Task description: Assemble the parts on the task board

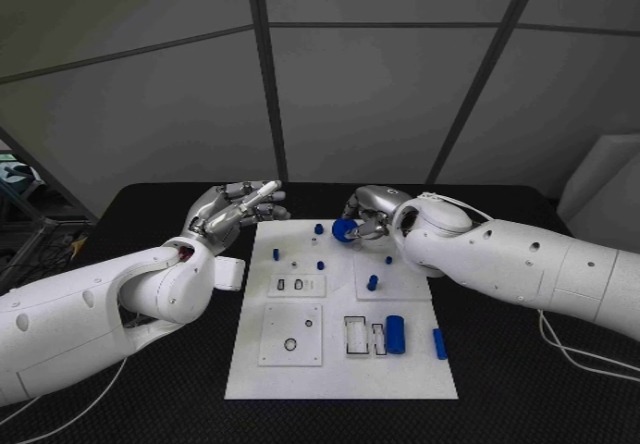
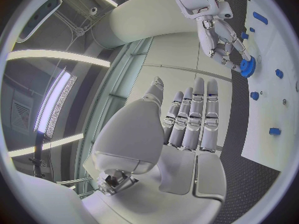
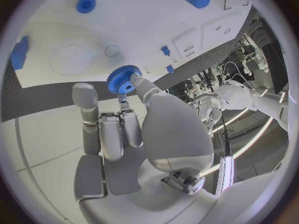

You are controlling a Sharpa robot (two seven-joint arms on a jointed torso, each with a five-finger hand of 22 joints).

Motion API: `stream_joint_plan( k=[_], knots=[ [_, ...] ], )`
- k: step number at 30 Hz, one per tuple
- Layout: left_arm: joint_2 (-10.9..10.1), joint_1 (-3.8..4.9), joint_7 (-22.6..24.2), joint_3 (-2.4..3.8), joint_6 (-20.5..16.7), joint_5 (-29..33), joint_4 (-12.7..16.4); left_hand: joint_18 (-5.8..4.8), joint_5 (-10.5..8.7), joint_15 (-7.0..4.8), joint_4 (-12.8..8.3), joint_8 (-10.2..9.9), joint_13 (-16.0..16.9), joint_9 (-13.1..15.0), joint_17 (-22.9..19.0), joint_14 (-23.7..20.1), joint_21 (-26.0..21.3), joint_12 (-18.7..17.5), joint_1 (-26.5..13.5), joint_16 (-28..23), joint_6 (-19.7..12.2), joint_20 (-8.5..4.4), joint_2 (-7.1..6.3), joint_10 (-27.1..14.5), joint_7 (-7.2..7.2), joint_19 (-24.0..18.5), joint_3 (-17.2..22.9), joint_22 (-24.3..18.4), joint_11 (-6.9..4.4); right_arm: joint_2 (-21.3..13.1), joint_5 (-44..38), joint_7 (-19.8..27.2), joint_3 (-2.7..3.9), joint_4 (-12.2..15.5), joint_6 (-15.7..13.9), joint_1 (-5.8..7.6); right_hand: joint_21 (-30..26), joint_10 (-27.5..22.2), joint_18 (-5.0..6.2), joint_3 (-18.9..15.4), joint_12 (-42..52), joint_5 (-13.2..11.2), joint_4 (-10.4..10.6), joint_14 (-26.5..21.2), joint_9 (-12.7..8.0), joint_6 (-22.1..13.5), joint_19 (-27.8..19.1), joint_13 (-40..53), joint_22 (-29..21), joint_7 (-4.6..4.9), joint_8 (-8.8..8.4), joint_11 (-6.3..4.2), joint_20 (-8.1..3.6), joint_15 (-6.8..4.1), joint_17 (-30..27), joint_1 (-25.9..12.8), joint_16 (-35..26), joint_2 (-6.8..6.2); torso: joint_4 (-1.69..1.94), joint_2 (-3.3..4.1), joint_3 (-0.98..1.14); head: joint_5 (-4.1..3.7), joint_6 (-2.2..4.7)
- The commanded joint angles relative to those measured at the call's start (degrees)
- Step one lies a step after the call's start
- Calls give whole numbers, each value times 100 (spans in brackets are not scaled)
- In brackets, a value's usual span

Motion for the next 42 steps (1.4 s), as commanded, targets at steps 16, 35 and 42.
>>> stream_joint_plan(
  k=[16,35,42],
  knots=[
    [49,11,-3,6,72,-8,-39,14,-14,-14,-24,-38,8,1,-1,18,-22,-28,21,-26,58,1,54,30,0,12,-9,-4,9,757,-459,-22,-12,-377,-18,-16,26,34,-92,81,1,32,13,407,-9,189,-6,370,10,-92,-59,-8,-35,-36,518,-111,27,-25,-1,16,1,62,-42],
    [79,12,-11,7,90,-8,-35,14,-14,-14,-29,-40,8,1,-2,18,-23,-31,22,-33,61,2,61,34,0,14,-10,-5,9,1032,-512,-76,-31,-681,358,-86,15,-6,-89,106,-45,37,33,400,-34,150,-32,318,-17,-69,-159,11,-19,-15,483,-226,12,-88,-18,4,6,95,-89],
    [84,12,-12,7,89,-8,-42,14,-14,-14,-29,-40,8,1,-2,18,-23,-31,22,-33,61,2,61,34,0,14,-10,-5,9,1039,-547,-137,-36,-718,497,-92,-1,-52,-85,100,-94,26,48,394,-42,100,-56,260,-45,-49,-231,29,-2,5,464,-298,3,-139,-22,7,7,94,-107]
  ],
)
